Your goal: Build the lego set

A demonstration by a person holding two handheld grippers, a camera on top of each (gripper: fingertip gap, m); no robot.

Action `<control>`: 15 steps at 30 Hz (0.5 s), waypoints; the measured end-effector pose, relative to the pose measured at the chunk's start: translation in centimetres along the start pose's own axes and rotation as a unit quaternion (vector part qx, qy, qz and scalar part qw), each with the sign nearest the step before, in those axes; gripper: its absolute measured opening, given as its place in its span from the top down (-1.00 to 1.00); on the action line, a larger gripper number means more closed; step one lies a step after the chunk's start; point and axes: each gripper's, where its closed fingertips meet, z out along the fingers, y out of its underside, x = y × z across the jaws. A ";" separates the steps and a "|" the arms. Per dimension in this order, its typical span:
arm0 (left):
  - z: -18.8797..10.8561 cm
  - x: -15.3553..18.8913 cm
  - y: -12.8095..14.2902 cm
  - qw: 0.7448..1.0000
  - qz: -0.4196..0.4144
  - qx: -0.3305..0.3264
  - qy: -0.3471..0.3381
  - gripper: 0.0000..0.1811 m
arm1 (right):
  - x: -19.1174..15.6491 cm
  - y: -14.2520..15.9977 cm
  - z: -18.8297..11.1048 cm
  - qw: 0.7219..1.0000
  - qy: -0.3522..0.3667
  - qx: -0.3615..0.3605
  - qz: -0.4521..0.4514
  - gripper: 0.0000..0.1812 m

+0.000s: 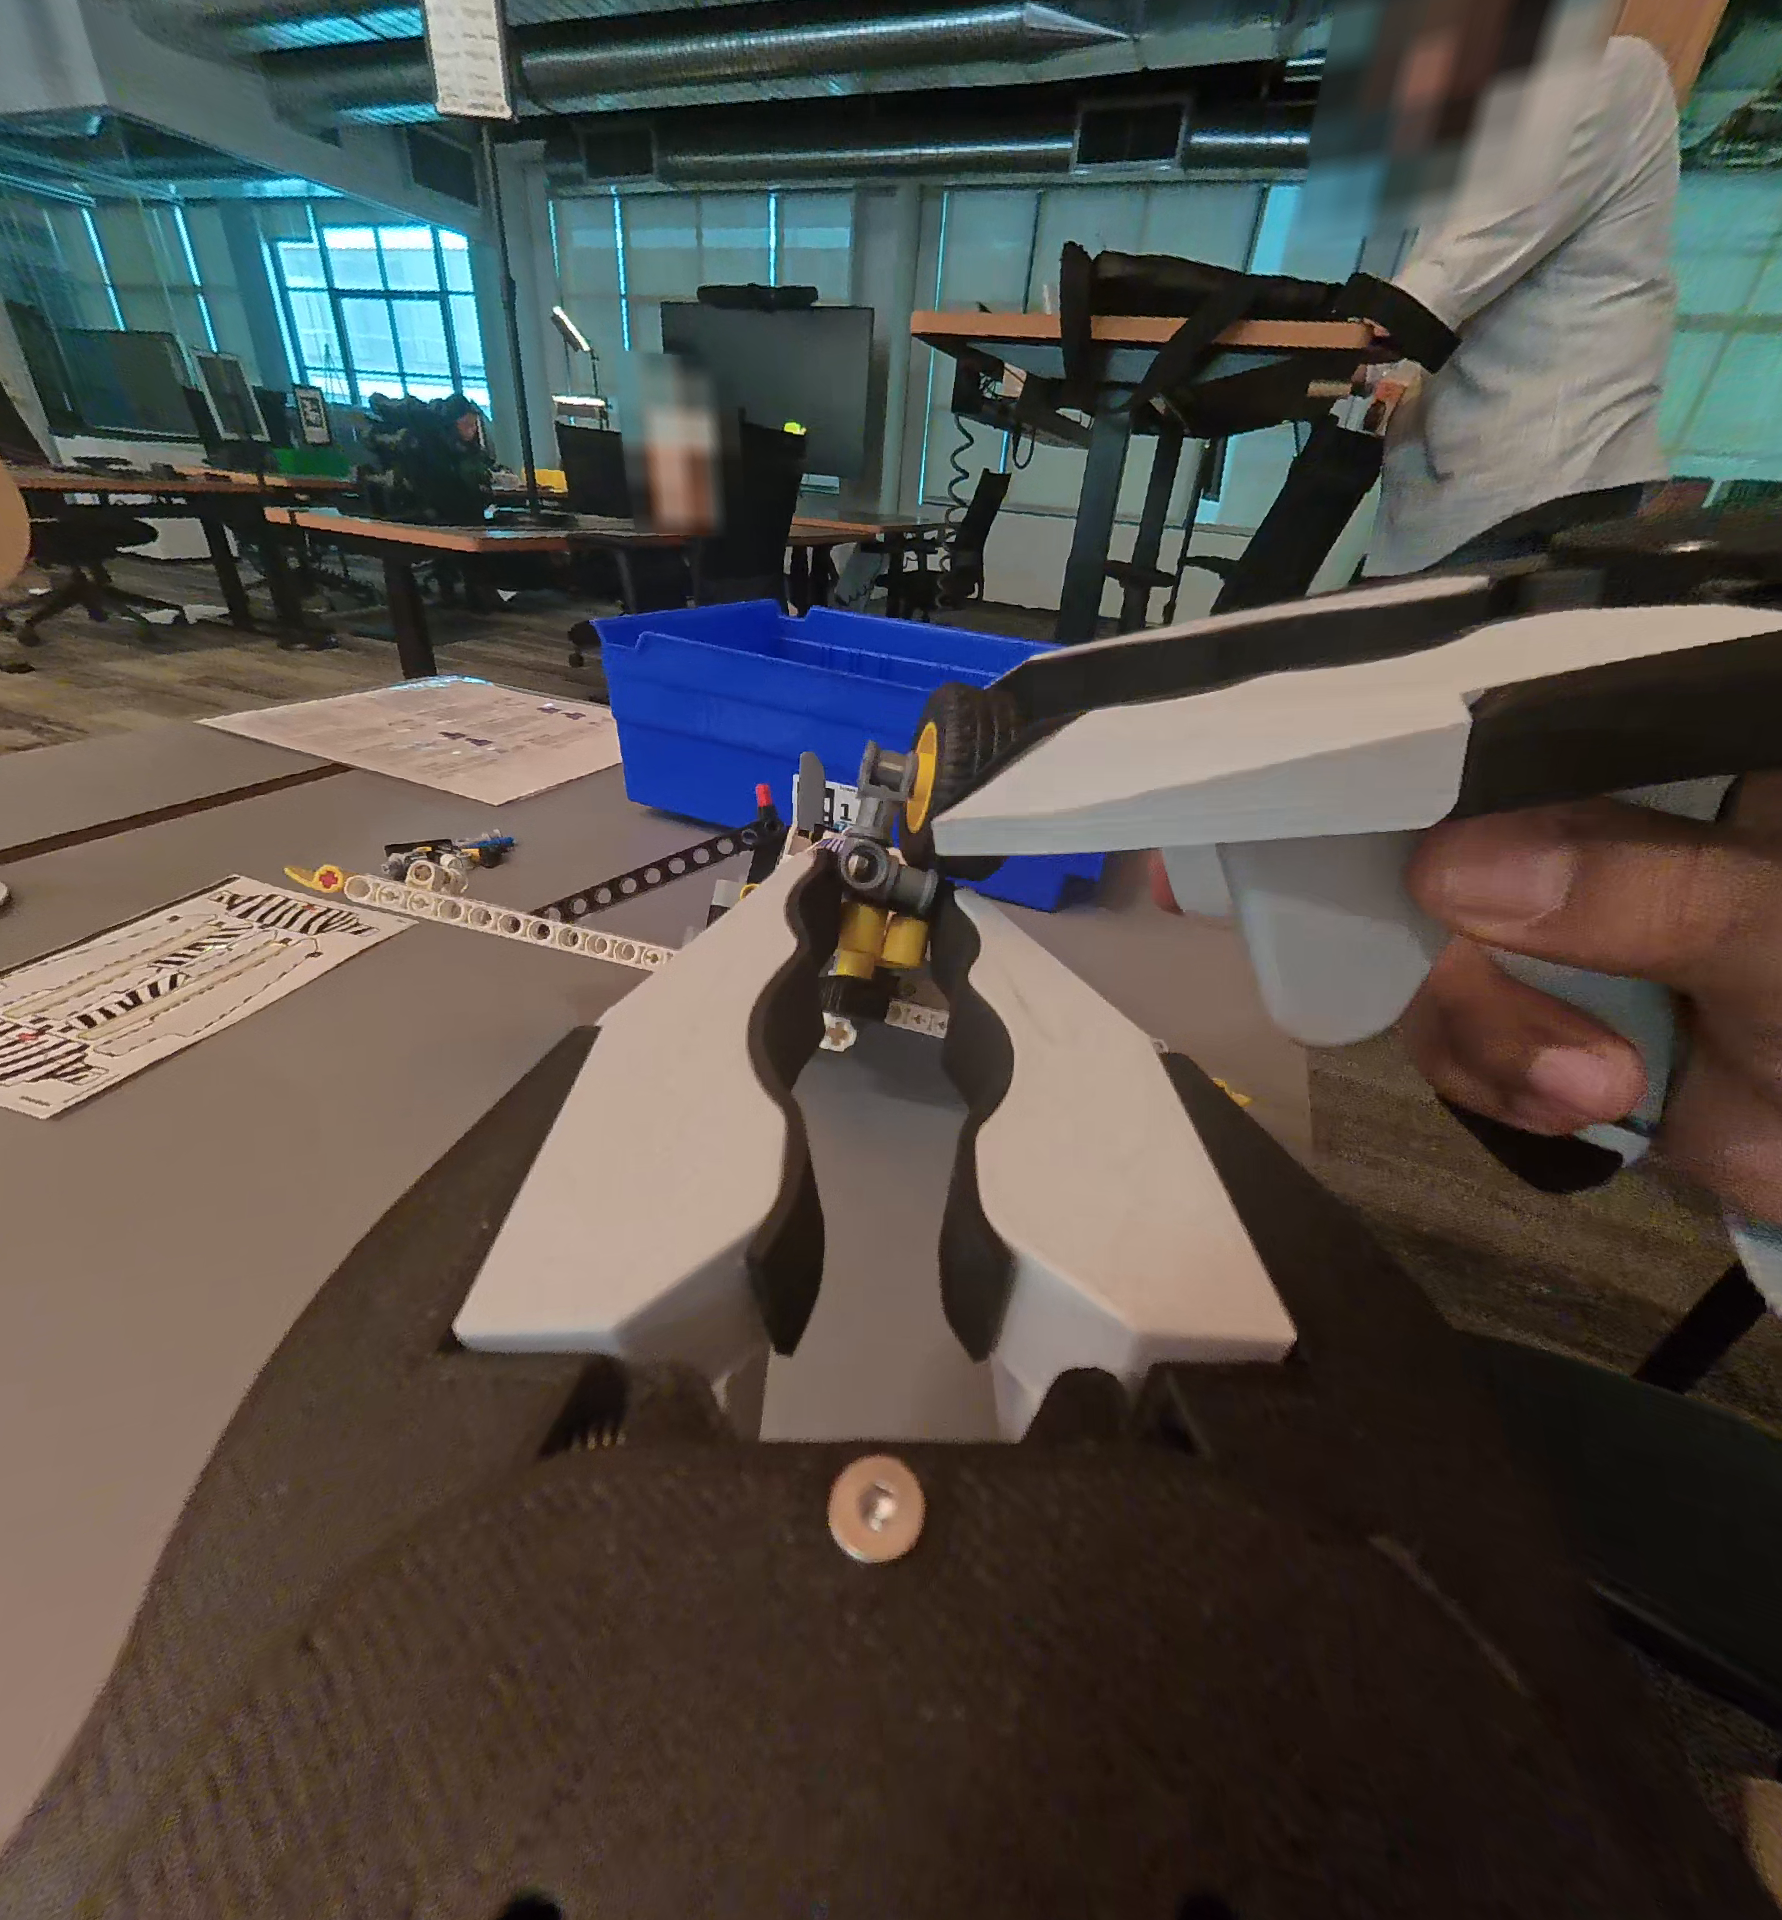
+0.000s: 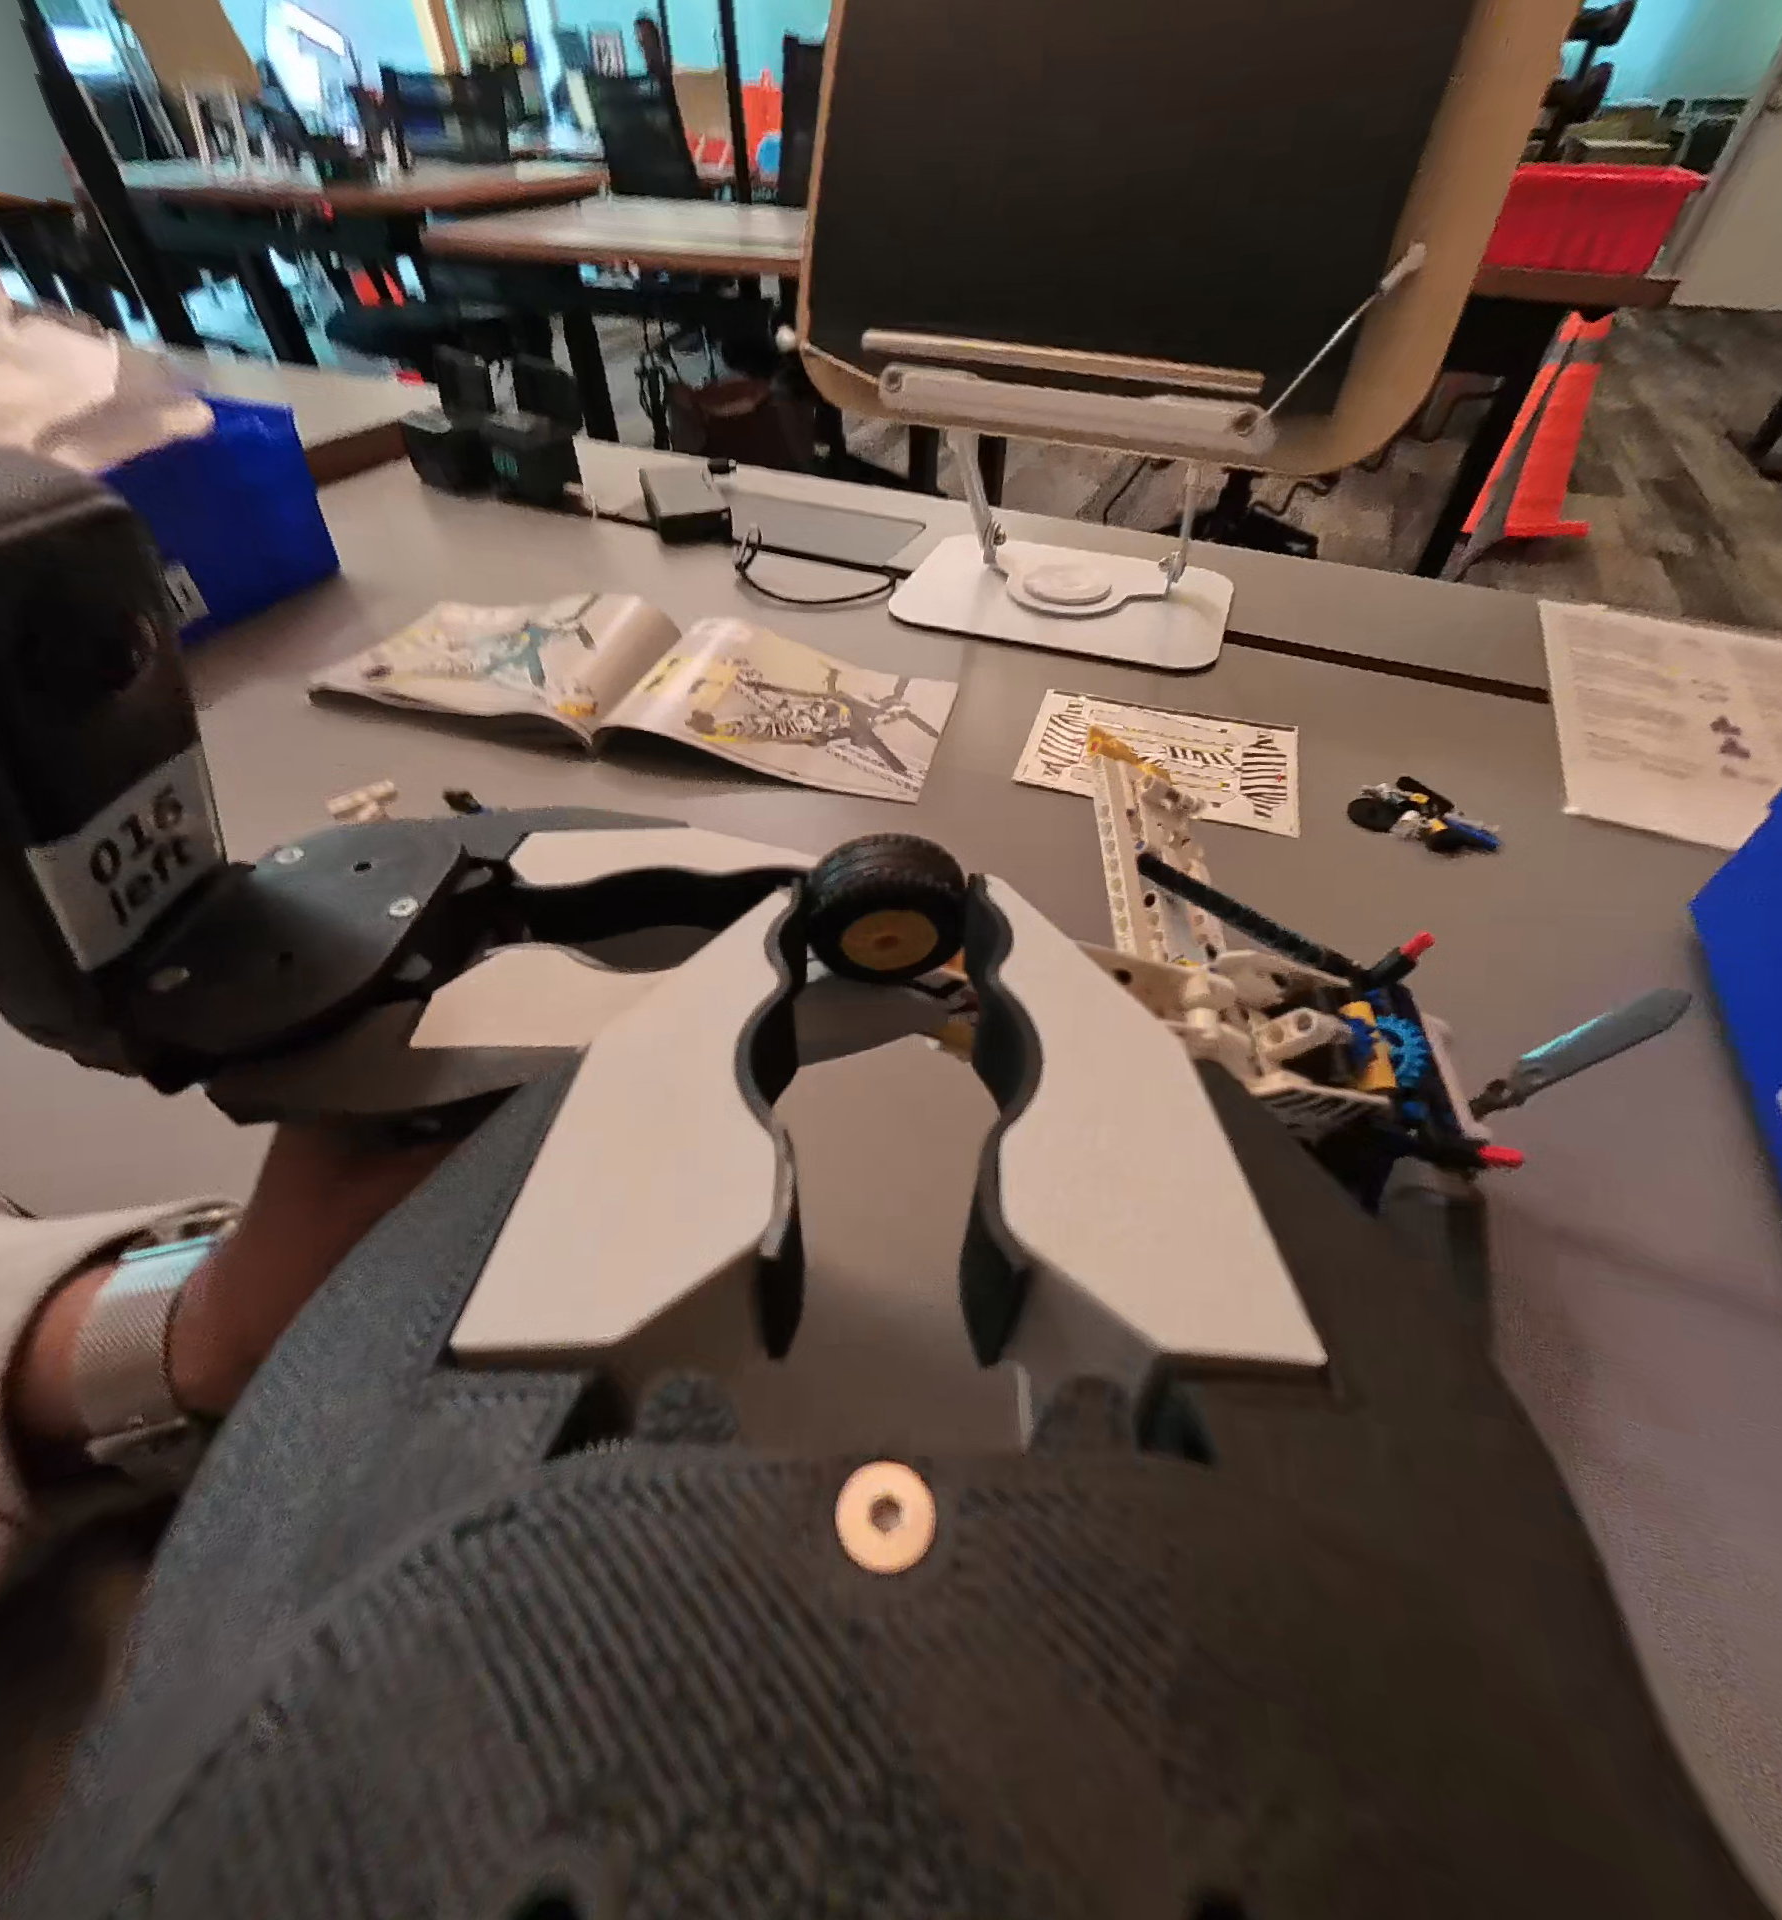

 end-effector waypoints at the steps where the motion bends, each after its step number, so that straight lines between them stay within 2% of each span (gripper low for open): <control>1: 0.0 0.0 0.0 1.000 0.002 0.000 0.000 0.82 | 0.0 0.0 -0.1 1.000 0.000 0.007 0.014 0.68; 8: -0.1 0.2 0.0 1.000 -0.006 0.001 0.010 0.82 | 0.0 0.3 -0.4 0.987 -0.021 0.056 0.147 0.69; 15: 0.2 0.7 -0.1 1.000 0.007 0.001 0.019 0.82 | 0.4 0.0 -0.9 0.973 -0.044 0.081 0.210 0.69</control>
